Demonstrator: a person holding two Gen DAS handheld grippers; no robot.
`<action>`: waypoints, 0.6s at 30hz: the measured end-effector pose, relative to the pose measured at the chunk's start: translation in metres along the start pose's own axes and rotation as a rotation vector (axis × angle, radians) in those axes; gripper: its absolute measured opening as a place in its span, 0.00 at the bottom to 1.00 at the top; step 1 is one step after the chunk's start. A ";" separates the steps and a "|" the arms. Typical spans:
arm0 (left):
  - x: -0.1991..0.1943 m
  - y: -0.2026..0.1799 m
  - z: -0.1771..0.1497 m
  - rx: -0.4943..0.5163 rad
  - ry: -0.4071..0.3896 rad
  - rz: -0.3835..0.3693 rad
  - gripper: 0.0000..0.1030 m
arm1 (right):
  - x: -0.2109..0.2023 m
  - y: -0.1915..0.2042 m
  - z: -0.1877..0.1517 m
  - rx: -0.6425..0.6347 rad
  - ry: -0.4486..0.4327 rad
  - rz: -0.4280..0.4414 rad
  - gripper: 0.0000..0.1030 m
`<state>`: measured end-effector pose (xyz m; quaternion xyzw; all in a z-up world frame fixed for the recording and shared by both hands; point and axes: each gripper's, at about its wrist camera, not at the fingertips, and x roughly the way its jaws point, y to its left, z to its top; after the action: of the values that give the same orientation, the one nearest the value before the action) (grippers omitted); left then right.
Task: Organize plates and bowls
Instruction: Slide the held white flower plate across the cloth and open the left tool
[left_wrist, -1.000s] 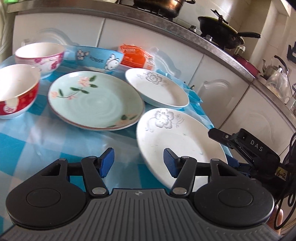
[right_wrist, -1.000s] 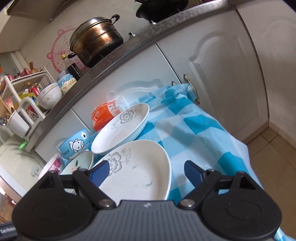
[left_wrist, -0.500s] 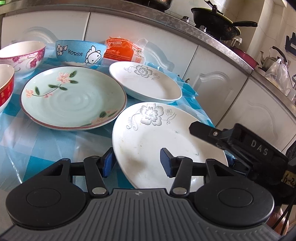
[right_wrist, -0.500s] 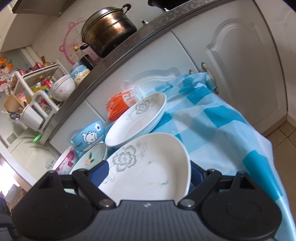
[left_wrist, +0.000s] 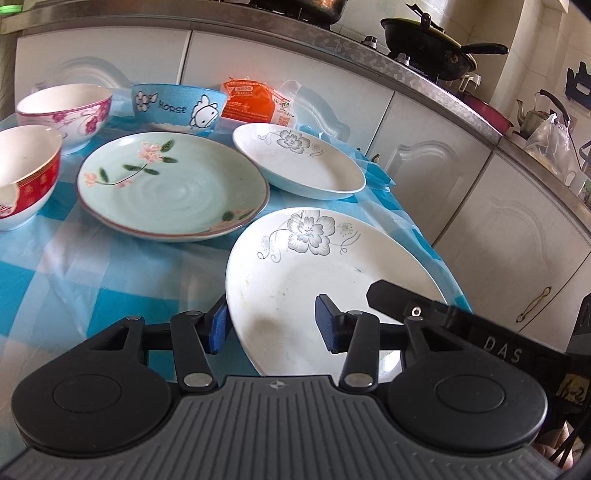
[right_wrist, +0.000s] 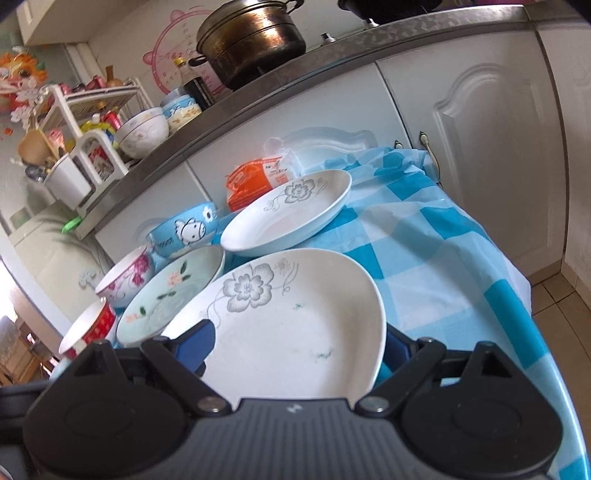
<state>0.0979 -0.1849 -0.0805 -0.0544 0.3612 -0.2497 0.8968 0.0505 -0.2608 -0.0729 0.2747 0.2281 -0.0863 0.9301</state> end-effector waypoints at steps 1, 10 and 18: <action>-0.005 0.003 -0.002 -0.003 0.001 0.001 0.50 | -0.002 0.005 -0.003 -0.019 0.005 -0.003 0.89; -0.048 0.036 -0.014 -0.053 -0.021 0.018 0.50 | -0.014 0.045 -0.025 -0.112 0.046 0.021 0.88; -0.097 0.088 -0.021 -0.127 -0.065 0.081 0.50 | -0.014 0.103 -0.043 -0.194 0.078 0.093 0.88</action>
<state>0.0600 -0.0595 -0.0599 -0.1047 0.3490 -0.1876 0.9122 0.0510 -0.1508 -0.0500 0.1969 0.2587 -0.0099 0.9456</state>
